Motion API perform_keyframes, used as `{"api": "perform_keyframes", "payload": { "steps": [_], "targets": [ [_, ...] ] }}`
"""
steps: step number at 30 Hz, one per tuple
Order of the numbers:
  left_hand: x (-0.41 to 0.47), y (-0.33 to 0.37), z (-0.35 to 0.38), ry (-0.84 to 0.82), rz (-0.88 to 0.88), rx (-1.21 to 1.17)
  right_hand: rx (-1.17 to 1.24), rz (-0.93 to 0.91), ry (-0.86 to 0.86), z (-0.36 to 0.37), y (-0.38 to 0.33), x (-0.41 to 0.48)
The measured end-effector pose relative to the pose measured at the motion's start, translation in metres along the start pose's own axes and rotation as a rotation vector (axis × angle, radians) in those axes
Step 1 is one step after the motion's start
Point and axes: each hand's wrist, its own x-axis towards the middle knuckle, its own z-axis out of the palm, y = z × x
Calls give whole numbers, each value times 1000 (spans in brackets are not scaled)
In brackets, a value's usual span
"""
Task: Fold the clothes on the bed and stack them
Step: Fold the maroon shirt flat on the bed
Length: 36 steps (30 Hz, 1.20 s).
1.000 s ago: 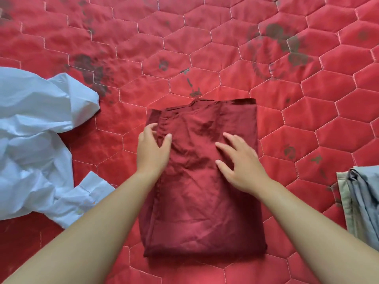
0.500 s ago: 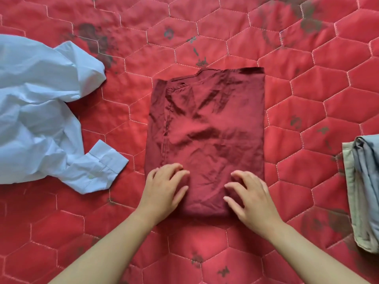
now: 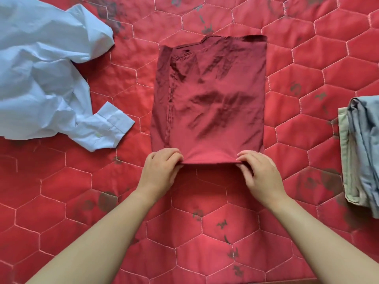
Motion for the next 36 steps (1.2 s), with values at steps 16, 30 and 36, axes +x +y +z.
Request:
{"api": "perform_keyframes", "payload": {
  "steps": [16, 30, 36],
  "targets": [
    [28, 37, -98, 30, -111, -167, -62, -17, -64, -110, -35, 52],
    [90, 15, 21, 24, -344, 115, -121, 527, 95, 10, 12, 76],
    [61, -4, 43, 24, -395, 167, -87, 382, 89, 31, 0, 87]
  ]
}}
